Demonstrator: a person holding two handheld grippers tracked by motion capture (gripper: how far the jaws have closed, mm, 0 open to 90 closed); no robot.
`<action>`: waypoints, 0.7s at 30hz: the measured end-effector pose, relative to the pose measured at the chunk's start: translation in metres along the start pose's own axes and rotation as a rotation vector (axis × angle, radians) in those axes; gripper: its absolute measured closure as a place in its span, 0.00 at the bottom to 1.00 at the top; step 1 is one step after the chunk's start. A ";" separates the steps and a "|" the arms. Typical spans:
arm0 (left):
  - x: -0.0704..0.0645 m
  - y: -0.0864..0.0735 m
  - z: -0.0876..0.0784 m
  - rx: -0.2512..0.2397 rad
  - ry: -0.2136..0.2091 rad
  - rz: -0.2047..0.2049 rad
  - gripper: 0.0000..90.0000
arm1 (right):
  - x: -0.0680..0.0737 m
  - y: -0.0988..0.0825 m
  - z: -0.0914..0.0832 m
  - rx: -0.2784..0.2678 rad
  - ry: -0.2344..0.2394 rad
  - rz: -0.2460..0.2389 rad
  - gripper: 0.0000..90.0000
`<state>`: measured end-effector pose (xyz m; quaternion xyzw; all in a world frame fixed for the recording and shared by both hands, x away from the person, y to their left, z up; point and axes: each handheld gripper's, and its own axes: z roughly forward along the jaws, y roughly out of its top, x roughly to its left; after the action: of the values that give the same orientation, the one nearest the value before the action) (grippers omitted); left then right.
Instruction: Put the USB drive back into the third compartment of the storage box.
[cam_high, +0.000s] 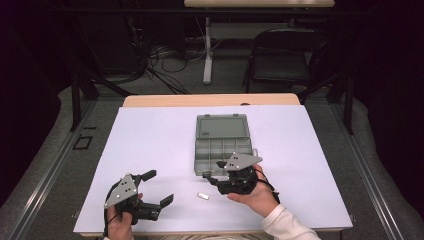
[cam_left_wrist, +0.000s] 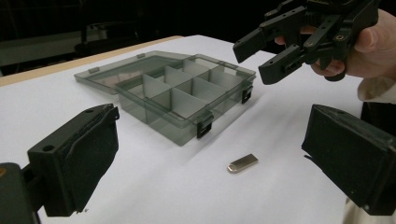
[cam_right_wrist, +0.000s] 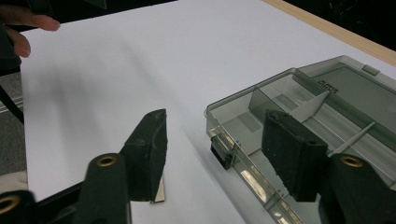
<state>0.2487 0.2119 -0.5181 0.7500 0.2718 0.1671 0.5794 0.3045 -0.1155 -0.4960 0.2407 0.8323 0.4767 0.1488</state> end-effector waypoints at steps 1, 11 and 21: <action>0.000 0.000 0.000 0.000 0.006 0.002 0.04 | 0.000 0.000 0.000 0.000 0.000 0.000 0.47; 0.002 -0.001 -0.001 -0.002 0.010 -0.013 0.04 | 0.000 -0.004 0.019 0.034 0.028 -0.026 0.56; 0.002 -0.001 -0.002 0.000 -0.004 -0.018 0.04 | 0.003 -0.009 0.033 0.077 0.089 -0.034 0.59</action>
<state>0.2495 0.2149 -0.5192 0.7479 0.2772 0.1605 0.5814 0.3153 -0.0932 -0.5202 0.2108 0.8598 0.4519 0.1101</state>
